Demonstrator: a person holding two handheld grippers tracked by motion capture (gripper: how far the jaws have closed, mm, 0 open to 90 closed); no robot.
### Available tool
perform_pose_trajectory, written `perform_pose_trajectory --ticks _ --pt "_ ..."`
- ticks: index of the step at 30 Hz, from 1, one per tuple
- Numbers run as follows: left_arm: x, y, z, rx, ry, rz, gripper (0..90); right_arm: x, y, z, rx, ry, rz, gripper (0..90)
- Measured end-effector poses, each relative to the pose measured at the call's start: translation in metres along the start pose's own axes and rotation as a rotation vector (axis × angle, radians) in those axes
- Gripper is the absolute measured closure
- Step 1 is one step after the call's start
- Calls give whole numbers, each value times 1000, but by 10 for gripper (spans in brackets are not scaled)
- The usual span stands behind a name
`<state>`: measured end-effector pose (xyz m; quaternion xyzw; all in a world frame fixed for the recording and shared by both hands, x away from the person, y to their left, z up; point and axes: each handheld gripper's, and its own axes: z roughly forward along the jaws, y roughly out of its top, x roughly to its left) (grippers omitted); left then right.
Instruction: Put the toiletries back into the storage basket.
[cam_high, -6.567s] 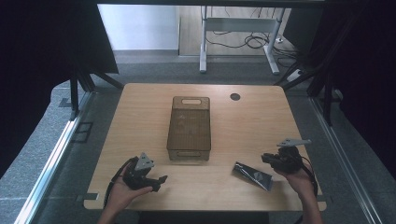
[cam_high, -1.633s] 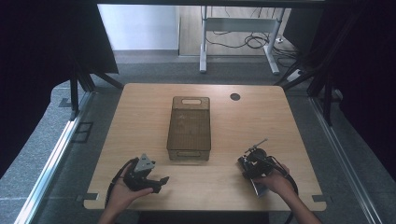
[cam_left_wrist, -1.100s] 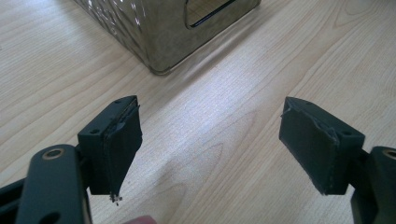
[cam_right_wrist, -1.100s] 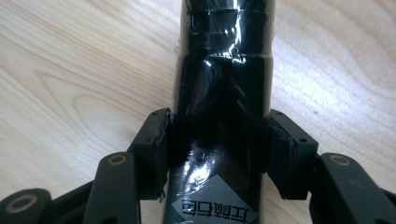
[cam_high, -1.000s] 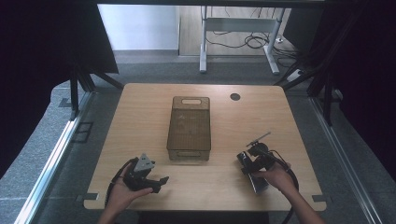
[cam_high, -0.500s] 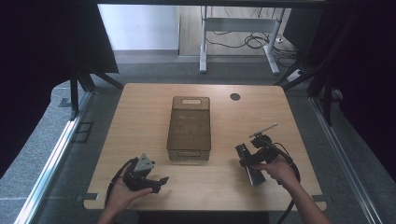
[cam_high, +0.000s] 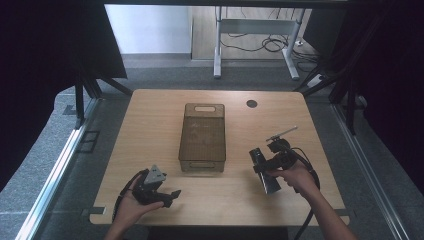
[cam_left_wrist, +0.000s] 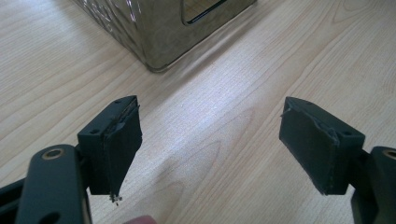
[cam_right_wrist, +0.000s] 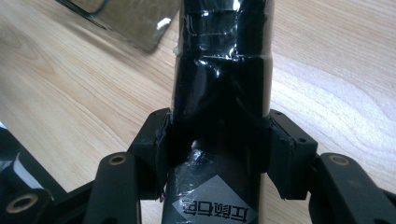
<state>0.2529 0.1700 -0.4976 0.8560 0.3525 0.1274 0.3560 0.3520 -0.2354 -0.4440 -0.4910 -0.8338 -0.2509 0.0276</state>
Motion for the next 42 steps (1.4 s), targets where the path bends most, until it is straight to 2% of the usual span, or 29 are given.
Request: perform_pose_trajectory --ticks 4,11,16,33,42 --pt "0 0 0 3 0 1 212 3 5 -3 -10 8 -20 463" --pt "-1 0 1 -1 1 -3 213 4 12 -12 -46 29 -21 463" --pt "-1 0 2 5 -3 4 213 6 15 -13 -52 37 -24 463" --pt "-2 0 3 9 -7 7 213 19 27 -10 -62 69 -56 463" --pt "-2 0 3 9 -6 4 211 26 32 -3 -50 79 -73 463"
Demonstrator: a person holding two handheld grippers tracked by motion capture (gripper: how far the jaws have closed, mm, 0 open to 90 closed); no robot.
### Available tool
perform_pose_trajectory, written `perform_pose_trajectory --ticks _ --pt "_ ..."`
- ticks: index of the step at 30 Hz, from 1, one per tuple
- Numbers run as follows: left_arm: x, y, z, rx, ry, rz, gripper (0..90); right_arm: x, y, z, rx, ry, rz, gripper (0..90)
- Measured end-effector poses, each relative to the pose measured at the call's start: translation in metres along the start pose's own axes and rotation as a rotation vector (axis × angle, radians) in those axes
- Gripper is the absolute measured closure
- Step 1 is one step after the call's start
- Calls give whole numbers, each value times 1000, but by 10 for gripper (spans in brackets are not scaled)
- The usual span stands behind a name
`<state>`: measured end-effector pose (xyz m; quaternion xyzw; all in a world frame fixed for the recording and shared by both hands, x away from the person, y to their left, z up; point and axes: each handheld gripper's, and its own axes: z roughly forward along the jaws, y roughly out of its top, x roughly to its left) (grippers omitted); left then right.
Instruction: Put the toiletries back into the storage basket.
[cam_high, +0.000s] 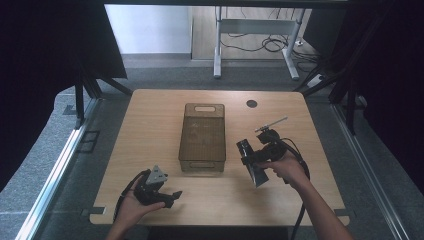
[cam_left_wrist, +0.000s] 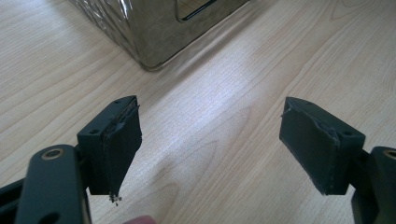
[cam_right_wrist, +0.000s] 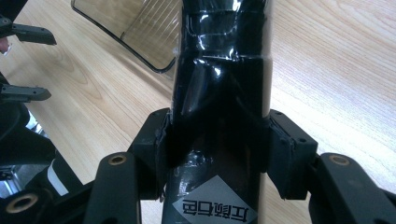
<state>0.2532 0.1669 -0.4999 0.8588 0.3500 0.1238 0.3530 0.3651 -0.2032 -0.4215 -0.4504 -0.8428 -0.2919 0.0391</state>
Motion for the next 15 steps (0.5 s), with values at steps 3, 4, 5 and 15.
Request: perform_pose_trajectory --ticks 3,4,5,15 --pt "0 0 0 -2 1 -1 211 1 1 1 1 4 -4 463" --pt "0 0 0 -1 1 0 211 2 2 1 1 5 -6 463" --pt "0 0 1 1 0 2 211 3 2 1 2 6 -8 463" --pt "-2 0 2 1 -3 6 211 6 5 3 3 13 -19 463"
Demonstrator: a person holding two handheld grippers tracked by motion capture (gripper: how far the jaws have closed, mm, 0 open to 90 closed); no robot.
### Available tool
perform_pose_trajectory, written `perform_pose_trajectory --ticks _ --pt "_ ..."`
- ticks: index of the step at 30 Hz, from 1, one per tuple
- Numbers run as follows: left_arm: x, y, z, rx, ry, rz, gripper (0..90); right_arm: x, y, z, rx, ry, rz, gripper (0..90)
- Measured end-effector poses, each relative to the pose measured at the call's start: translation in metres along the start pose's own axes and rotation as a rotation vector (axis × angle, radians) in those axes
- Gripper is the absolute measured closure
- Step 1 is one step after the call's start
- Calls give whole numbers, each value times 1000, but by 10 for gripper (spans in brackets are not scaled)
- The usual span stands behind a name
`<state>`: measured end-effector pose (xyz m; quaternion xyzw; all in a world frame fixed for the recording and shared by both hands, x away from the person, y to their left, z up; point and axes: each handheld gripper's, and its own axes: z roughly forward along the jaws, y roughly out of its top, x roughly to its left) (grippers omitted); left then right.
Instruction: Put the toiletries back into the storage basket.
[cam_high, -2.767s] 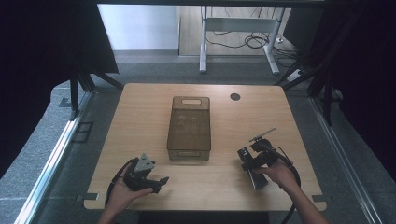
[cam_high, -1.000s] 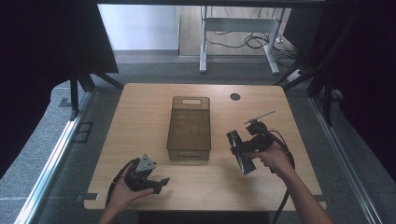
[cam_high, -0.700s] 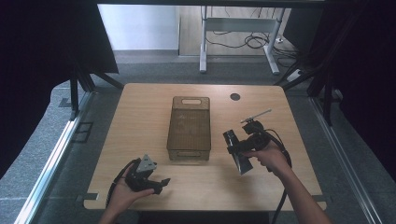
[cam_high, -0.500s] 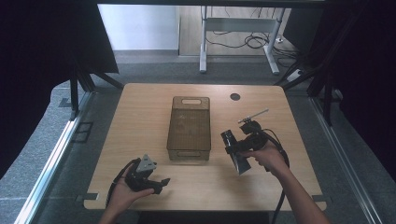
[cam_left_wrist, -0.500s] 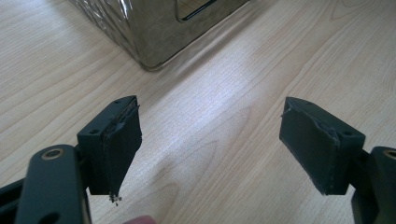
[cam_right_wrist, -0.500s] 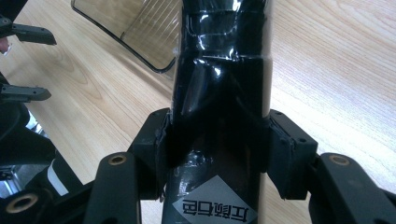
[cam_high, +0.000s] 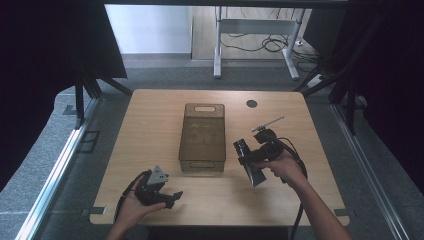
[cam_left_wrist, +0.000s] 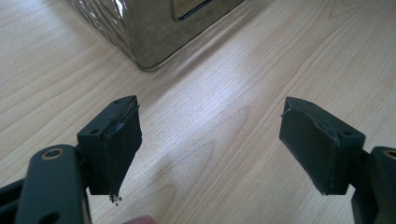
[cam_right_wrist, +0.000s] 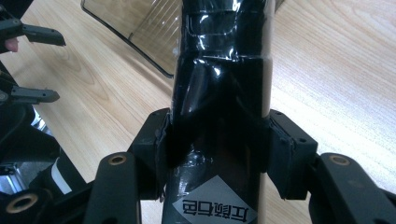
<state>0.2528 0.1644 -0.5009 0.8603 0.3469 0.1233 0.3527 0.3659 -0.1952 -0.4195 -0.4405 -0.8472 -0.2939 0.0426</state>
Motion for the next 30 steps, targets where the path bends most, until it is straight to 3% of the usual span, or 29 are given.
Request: perform_pose_trajectory --ticks 30 --pt "-2 0 3 16 -9 13 210 18 14 25 39 29 -50 462"
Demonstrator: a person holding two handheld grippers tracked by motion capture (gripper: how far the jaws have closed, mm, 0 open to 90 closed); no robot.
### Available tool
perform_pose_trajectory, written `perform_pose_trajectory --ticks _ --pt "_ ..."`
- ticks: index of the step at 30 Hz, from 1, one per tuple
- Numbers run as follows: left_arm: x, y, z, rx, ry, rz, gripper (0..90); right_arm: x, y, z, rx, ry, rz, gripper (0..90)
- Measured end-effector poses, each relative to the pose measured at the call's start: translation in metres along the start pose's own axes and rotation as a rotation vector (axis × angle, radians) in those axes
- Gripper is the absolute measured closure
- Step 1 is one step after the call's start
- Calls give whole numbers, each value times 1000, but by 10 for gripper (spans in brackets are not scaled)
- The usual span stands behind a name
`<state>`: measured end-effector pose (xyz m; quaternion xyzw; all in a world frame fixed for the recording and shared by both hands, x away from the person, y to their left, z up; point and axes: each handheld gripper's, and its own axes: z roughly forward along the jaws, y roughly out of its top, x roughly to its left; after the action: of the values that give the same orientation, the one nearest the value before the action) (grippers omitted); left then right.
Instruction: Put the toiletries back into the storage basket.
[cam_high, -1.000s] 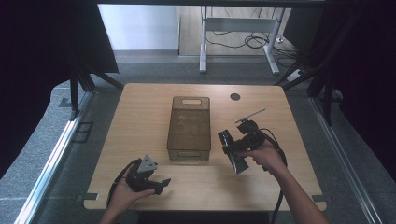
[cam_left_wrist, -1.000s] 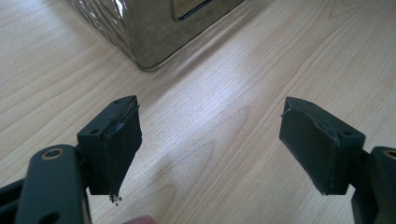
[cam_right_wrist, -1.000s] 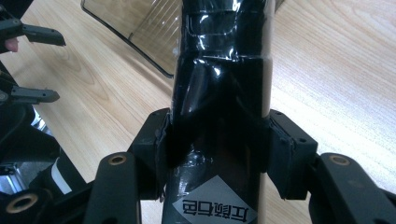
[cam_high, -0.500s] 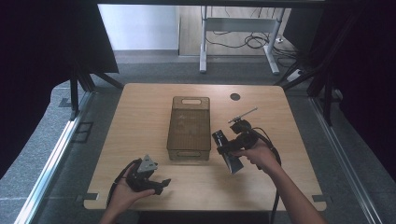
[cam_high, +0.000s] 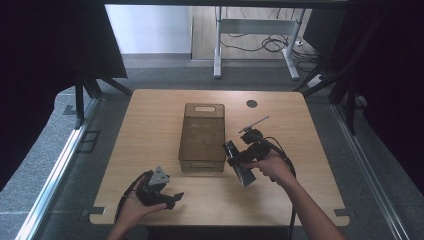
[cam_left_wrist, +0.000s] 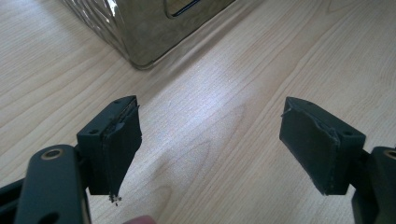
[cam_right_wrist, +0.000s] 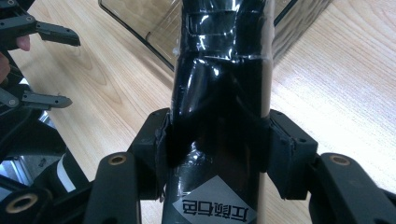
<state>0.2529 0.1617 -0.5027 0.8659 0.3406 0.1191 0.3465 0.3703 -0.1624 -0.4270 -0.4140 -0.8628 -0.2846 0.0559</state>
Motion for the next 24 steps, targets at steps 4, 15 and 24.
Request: perform_pose_trajectory --ticks 4,15,24 --pt "0 0 1 7 -5 6 208 1 1 2 1 4 -4 462" --pt "1 -1 2 19 -7 8 204 14 10 15 14 42 -37 462" --pt "1 -2 5 36 -15 14 204 20 11 23 25 57 -49 461"
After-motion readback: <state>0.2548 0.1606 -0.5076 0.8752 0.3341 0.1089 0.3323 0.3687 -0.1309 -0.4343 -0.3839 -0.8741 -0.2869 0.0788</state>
